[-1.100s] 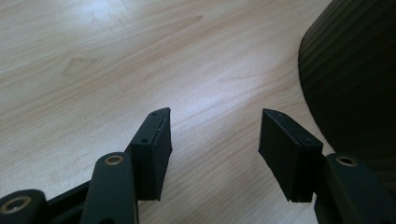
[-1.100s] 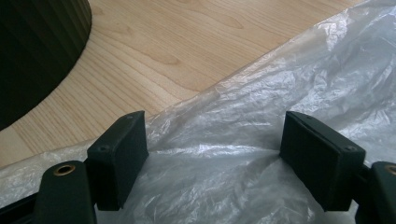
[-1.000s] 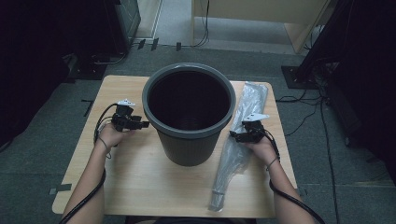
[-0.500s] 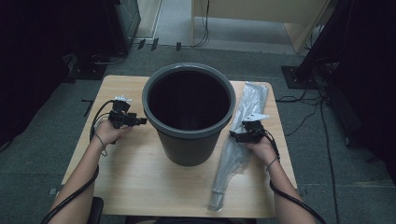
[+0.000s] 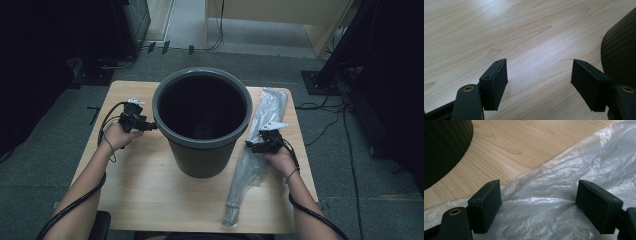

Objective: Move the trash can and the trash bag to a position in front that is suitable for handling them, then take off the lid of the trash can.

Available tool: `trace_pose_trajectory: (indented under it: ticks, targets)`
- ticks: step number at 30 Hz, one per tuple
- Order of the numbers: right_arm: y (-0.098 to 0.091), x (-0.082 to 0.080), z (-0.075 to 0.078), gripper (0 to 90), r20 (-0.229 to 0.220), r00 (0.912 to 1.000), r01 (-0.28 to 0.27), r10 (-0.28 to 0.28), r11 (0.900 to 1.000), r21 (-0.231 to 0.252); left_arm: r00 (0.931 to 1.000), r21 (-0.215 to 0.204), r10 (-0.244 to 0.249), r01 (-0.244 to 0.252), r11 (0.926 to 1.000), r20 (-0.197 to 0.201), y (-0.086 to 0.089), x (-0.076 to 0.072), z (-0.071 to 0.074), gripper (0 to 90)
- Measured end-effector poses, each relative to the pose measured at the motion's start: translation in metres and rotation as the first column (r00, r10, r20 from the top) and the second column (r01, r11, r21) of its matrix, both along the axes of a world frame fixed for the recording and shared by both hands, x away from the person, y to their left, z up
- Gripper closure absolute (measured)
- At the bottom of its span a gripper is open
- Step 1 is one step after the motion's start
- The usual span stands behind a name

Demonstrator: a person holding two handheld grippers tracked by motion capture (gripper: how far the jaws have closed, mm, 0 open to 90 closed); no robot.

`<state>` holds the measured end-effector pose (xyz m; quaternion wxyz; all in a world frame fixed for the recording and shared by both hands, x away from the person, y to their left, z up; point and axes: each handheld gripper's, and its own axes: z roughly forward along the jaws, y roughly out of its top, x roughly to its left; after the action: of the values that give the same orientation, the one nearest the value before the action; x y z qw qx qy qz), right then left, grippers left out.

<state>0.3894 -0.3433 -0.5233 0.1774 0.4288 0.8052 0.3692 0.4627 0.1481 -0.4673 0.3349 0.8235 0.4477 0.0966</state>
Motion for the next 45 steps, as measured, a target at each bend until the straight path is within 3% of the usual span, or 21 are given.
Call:
trace_pose_trajectory:
  ticks: [6, 11, 45]
  targets:
    - [0.0, 0.0, 0.0, 20.0, 0.004, 1.0, -0.001, 0.001, 1.0, -0.003, 0.9999, -0.037, 0.001, 0.0, 0.9993, 0.013, 0.003, -0.001, 0.004, 29.5]
    - [0.0, 0.0, 0.0, 19.9, 0.004, 1.0, -0.001, 0.001, 1.0, -0.003, 0.9993, -0.071, -0.023, 0.025, 0.9971, 0.03, 0.004, -0.002, 0.017, 31.3]
    - [0.0, 0.0, 0.0, 19.0, 0.003, 1.0, -0.005, 0.005, 1.0, -0.003, 0.9934, -0.071, -0.046, 0.054, 0.9961, 0.105, -0.004, 0.003, 0.07, 33.2]
